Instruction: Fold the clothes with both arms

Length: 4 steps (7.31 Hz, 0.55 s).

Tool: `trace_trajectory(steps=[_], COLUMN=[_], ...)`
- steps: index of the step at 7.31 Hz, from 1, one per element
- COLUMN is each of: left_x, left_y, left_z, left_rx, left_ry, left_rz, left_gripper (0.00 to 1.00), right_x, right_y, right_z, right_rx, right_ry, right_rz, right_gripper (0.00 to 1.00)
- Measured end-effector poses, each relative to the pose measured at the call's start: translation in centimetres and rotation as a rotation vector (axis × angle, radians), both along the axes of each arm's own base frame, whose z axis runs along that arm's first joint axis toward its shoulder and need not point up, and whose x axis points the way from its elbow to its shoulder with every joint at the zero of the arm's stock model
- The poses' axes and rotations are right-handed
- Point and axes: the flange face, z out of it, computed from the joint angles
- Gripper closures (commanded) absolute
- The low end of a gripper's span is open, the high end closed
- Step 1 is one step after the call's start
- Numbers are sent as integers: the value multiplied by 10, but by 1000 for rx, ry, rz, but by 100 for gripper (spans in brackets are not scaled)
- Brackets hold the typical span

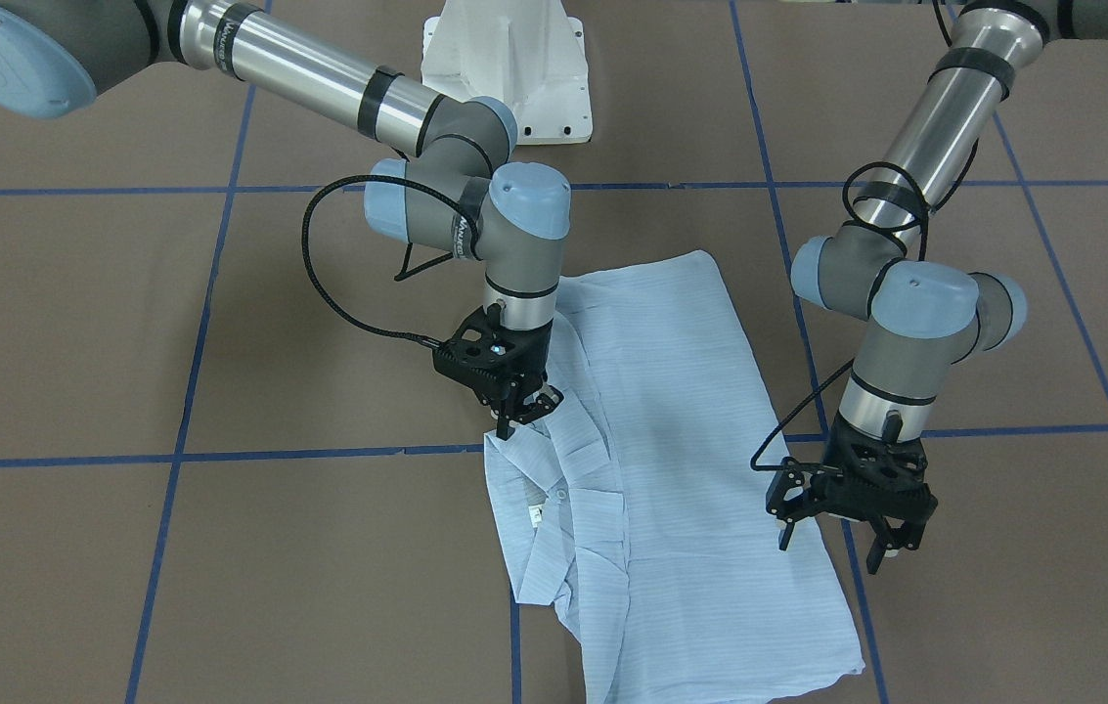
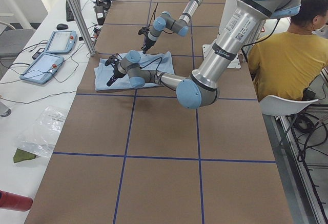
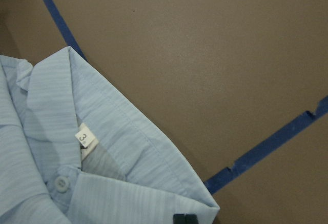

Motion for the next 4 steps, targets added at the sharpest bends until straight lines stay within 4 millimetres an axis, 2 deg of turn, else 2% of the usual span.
trace_trajectory(steps=[2, 3, 4], left_x=[1, 2, 4], left_y=[1, 2, 3], left_z=[0, 0, 1], left_rx=[-1, -3, -4], left_ry=[2, 3, 3], left_rz=[2, 2, 3], left_gripper=[0, 0, 0], right_x=[14, 32, 57], right_y=[4, 13, 29], right_z=[-3, 11, 35], right_rx=[-4, -6, -3], right_ry=[12, 17, 15], right_rz=[-8, -14, -18], right_gripper=[100, 100, 100])
